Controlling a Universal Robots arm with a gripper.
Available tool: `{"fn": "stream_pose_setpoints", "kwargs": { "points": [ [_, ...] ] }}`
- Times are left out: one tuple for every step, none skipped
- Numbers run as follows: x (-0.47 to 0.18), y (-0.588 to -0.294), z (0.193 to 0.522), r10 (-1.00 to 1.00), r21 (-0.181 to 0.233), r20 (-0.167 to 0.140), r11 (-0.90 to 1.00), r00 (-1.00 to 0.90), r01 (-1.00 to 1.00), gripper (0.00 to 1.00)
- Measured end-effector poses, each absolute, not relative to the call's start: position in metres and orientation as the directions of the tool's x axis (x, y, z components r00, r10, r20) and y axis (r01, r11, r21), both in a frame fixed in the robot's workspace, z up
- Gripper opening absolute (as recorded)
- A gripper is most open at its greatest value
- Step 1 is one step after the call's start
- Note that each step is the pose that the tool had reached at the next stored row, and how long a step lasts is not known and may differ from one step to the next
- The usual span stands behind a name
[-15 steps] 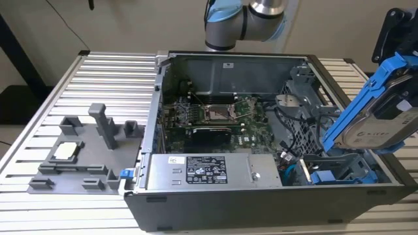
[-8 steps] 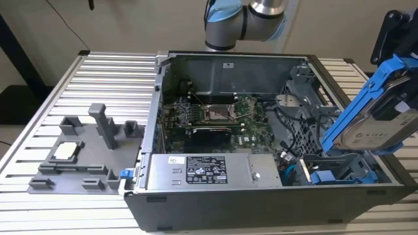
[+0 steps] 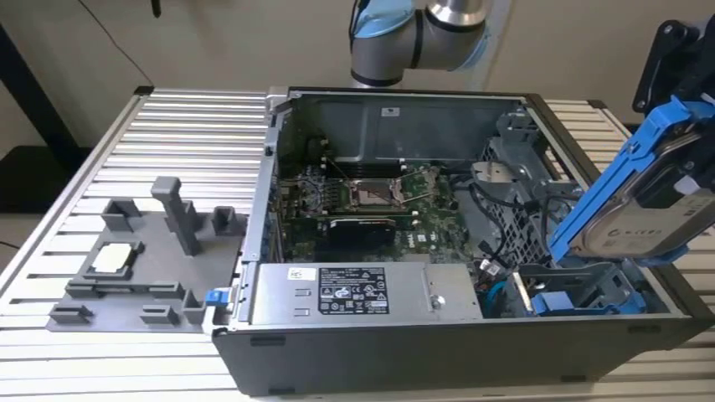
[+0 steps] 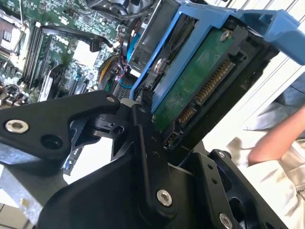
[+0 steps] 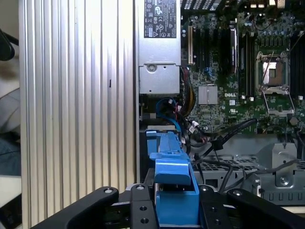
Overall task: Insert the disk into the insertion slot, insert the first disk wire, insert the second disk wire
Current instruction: 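Insert the disk into the insertion slot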
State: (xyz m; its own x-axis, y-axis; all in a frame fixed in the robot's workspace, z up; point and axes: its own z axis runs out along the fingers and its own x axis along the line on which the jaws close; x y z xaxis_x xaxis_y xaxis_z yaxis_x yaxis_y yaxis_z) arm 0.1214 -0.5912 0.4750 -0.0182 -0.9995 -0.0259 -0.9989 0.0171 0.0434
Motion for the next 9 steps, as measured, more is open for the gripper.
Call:
{"fn": "stream_pose_setpoints", "kwargs": {
  "points": [
    [0.1214, -0.5912, 0.475, -0.999, 0.043, -0.026, 0.017, -0.018, -0.999, 0.33],
    [0.1214, -0.5912, 0.4749, -0.999, 0.043, -0.026, 0.017, -0.018, -0.999, 0.33],
    [0.1214, -0.5912, 0.4749, -0.999, 0.043, -0.026, 0.017, -0.018, -0.999, 0.33],
    [0.1214, -0.5912, 0.4749, -0.999, 0.043, -0.026, 0.017, -0.018, -0.999, 0.33],
    [0.1214, -0.5916, 0.4747, -0.999, 0.043, -0.026, 0.017, -0.018, -0.999, 0.33],
    [0.1214, -0.5921, 0.4744, -0.999, 0.044, -0.026, 0.017, -0.018, -0.999, 0.33],
    [0.1214, -0.5924, 0.4737, -0.999, 0.044, -0.026, 0.017, -0.018, -0.999, 0.33],
    [0.1214, -0.5925, 0.4736, -0.999, 0.044, -0.026, 0.017, -0.018, -0.999, 0.33],
    [0.1214, -0.5925, 0.4736, -0.999, 0.044, -0.026, 0.017, -0.018, -0.999, 0.33]
  ]
}}
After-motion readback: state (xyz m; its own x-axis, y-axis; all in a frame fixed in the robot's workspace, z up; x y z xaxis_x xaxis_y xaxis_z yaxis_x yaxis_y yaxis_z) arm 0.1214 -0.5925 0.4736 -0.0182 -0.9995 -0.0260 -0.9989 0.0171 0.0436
